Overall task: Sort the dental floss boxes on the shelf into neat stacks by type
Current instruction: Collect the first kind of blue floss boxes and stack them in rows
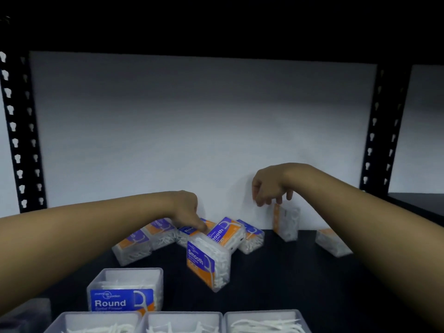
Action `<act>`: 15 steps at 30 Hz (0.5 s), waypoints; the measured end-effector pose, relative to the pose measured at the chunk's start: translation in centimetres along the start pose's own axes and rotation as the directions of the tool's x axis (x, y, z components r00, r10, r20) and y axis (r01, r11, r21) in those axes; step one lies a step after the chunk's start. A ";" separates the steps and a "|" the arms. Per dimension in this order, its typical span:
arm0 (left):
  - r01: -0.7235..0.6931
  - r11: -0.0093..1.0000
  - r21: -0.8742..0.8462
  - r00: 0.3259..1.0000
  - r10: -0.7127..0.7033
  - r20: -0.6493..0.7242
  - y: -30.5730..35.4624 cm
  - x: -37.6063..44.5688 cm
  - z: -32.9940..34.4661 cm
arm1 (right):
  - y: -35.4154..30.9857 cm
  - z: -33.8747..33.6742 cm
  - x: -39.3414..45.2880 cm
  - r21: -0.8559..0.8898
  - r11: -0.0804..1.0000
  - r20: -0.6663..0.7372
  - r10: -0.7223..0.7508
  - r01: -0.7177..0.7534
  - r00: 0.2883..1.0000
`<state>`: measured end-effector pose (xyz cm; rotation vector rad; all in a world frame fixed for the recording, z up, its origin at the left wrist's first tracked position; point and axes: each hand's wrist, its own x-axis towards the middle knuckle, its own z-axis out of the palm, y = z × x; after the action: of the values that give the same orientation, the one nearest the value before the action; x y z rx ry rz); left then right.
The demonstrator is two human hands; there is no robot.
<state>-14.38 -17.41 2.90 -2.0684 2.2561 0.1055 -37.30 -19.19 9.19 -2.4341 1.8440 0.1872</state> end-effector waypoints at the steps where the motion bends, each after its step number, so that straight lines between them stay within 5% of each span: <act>1: 0.006 1.000 -0.002 1.000 -0.006 0.006 0.3 0.1 0.0 | 0.6 0.1 -0.3 -0.001 1.000 -0.015 0.013 -0.014 1.000; 8: 0.038 0.999 -0.014 0.998 -0.037 0.048 1.2 0.6 -0.2 | 5.3 1.0 -1.3 0.016 0.979 -0.082 0.203 -0.202 0.976; 15: 0.059 0.998 -0.038 0.998 -0.058 0.022 1.0 0.3 -0.1 | 8.5 2.8 -1.6 0.046 0.964 0.048 0.259 -0.261 0.965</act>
<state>-15.44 -17.67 2.94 -2.1403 2.1968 0.1679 -46.04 -19.64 6.77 -2.1302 2.1170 0.2019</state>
